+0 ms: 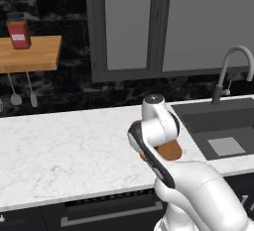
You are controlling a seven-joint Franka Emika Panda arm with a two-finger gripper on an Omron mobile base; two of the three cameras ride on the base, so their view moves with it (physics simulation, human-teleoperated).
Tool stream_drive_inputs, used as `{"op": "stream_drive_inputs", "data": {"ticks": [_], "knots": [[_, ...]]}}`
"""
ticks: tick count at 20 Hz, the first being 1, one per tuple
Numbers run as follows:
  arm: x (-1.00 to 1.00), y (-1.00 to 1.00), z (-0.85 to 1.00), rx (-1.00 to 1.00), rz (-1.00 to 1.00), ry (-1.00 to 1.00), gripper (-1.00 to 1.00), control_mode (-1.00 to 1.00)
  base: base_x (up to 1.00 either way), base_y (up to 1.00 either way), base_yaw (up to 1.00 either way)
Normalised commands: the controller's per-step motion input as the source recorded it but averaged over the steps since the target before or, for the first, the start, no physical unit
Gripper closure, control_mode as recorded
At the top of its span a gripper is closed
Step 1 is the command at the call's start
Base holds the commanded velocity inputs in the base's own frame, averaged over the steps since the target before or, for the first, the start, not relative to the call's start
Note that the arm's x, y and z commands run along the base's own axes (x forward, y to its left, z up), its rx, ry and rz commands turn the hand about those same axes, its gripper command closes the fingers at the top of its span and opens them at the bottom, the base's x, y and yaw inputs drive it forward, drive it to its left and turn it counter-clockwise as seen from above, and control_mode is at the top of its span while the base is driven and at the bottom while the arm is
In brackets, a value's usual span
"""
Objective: Pick up the sponge from the counter and clean the cutting board by briefly scrubbing or pressing down on the cutting board. Once finished, release the sponge.
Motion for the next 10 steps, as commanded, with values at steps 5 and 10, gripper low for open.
{"op": "stream_drive_inputs", "data": {"ticks": [5,10], "knots": [[0.44,-0.53,0.34,0.04,-0.01,-0.26,1.0,-1.0,0.0,0.0,0.0],[0.2,-0.86,0.01,0.12,0.0,-0.02,1.0,-1.0,0.0,0.0,0.0]]}}
